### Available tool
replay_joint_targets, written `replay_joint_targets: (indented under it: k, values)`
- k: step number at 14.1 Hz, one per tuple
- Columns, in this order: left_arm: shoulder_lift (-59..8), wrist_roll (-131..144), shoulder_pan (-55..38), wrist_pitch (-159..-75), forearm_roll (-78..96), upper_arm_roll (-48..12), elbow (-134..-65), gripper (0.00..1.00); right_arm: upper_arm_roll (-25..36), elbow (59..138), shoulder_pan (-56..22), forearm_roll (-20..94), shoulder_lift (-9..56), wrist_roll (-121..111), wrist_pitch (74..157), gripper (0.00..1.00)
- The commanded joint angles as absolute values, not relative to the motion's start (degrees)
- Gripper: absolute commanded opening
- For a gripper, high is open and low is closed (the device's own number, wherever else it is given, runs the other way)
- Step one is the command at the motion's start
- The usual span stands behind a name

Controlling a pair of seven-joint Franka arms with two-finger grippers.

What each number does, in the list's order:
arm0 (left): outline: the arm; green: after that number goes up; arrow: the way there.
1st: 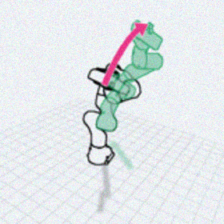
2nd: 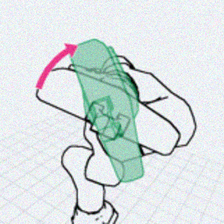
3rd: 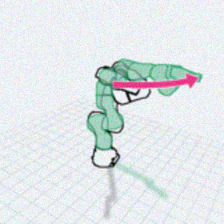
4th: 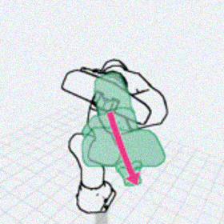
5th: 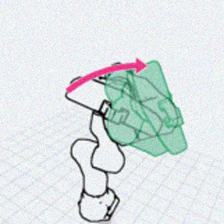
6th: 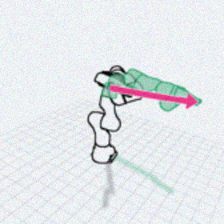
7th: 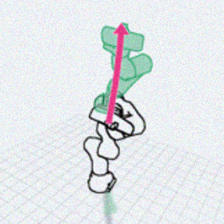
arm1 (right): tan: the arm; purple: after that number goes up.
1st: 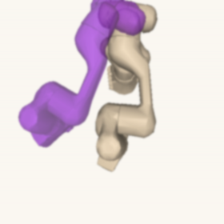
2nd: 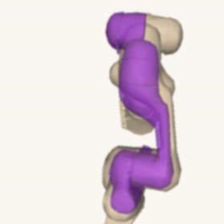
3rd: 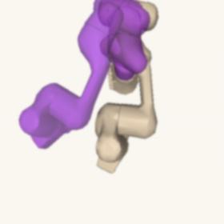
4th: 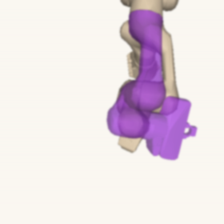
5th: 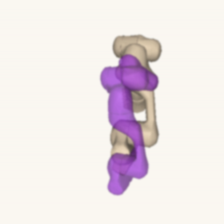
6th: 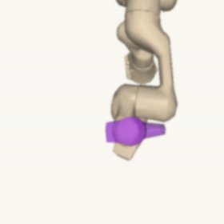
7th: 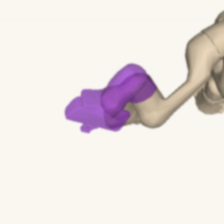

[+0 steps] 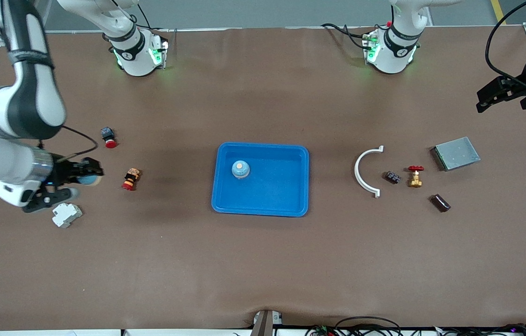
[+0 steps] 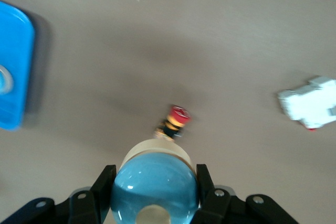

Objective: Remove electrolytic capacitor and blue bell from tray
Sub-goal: 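Carry the blue bell with the right gripper beside the white block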

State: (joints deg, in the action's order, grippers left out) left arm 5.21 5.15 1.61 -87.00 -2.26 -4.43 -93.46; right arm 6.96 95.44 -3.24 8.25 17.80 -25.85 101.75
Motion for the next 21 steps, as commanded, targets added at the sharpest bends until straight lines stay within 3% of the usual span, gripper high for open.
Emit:
replay_joint_targets:
  k: [1,6,9,21]
  values:
    - [6.2,4.2,1.4,-85.6,-0.7,-3.9,-92.6,1.0,5.6,102.2,1.4,5.7,15.9,-33.2,108.6,0.09]
    - [6.3,4.2,1.6,-82.5,-0.7,-4.6,-91.5,1.0,5.7,115.2,4.7,4.0,16.9,-38.3,130.6,0.09]
    - [6.4,4.4,1.4,-82.5,-0.7,-4.5,-91.5,1.0,5.6,118.9,4.6,4.0,19.2,-38.3,137.4,0.1]
    - [6.7,3.4,1.1,-82.6,-0.9,-4.5,-91.5,1.0,5.4,119.3,2.8,4.1,26.7,-38.1,141.2,0.11]
